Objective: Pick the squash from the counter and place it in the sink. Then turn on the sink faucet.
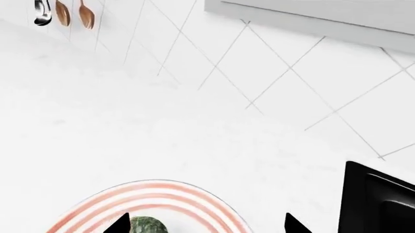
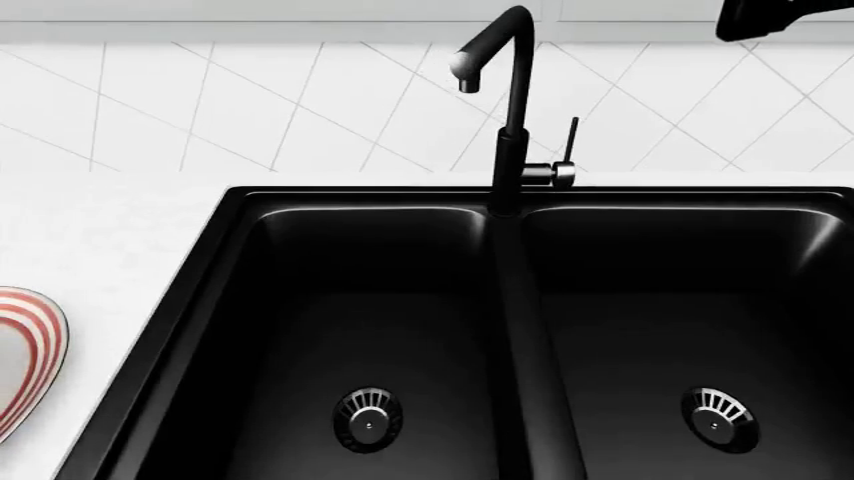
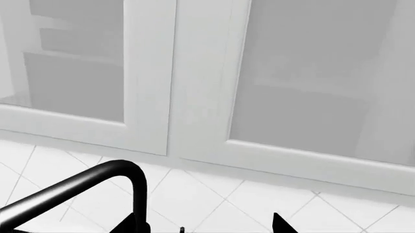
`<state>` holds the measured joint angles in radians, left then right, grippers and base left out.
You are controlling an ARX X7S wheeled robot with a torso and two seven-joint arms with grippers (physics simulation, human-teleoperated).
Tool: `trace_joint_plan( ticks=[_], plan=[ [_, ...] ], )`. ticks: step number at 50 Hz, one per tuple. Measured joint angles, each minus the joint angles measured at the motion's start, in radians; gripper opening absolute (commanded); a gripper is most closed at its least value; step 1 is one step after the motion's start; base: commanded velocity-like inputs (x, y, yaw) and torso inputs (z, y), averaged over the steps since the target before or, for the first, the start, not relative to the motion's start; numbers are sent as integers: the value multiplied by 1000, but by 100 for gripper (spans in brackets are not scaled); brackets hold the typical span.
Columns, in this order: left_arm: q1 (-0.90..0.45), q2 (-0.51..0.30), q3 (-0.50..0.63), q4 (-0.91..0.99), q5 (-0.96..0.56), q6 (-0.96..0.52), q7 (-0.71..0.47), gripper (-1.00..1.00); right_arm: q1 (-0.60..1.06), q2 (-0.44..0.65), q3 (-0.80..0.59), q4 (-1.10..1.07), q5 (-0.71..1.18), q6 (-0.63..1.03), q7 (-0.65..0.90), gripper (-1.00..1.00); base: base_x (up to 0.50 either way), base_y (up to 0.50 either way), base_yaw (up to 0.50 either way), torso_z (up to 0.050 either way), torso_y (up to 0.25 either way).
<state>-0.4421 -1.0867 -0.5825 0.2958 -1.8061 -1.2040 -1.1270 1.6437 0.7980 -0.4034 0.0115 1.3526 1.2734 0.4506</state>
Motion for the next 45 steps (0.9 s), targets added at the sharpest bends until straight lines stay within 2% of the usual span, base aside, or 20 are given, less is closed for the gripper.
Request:
trace_joint_plan(
  ticks=[30,45],
  plan=[
    [103,31,-106,-13,61,3,-16,100,-11,8,-8,-7,7,-10,3,100,0,0,0,0,0],
    [124,23,-111,-56,154,13,49,100,-17,10,-13,-7,8,-18,1,100,0,0,0,0,0]
  ],
)
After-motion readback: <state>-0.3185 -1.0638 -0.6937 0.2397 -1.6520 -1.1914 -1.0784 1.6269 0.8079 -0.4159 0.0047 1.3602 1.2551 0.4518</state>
